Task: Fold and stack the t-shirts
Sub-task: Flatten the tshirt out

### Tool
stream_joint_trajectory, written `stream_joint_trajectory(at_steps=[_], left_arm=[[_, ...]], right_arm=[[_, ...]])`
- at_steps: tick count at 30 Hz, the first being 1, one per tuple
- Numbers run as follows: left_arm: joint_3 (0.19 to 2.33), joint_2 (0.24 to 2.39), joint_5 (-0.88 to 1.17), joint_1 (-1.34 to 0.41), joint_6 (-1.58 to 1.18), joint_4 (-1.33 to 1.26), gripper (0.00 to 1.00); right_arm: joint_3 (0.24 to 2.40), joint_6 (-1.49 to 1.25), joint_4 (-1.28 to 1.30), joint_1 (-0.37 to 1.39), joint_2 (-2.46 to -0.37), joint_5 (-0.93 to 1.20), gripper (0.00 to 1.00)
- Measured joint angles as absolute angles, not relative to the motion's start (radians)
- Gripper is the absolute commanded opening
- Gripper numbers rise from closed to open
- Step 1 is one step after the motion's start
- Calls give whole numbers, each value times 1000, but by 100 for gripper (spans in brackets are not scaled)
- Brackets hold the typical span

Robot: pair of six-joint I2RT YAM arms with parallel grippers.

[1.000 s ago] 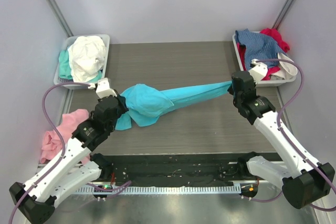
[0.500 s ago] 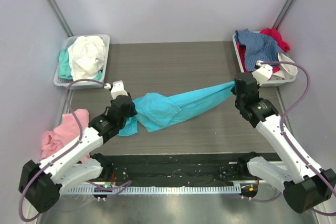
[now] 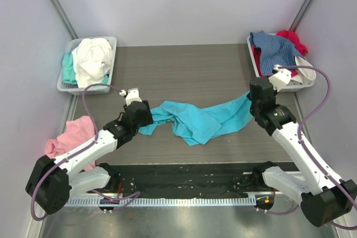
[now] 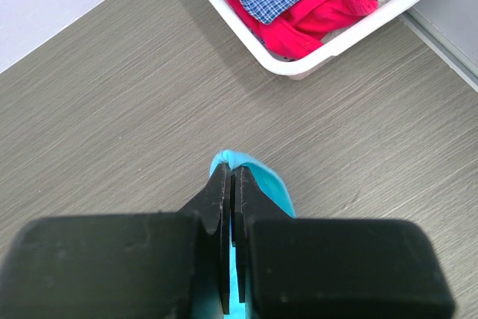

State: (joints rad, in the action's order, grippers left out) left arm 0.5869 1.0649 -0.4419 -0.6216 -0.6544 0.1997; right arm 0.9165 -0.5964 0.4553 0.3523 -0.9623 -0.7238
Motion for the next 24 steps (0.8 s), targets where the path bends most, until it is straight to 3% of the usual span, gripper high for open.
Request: stream_joint_trajectory(at_steps=[13,24], left_arm=[[819,1421,-385,-932,-613,-2,58],[1101,1820,-320,-1054,-572,-120,58]], right_arm=[[899,-601,465,352,-984,-694,1],[899,-601,469,352,-984,-693,1]])
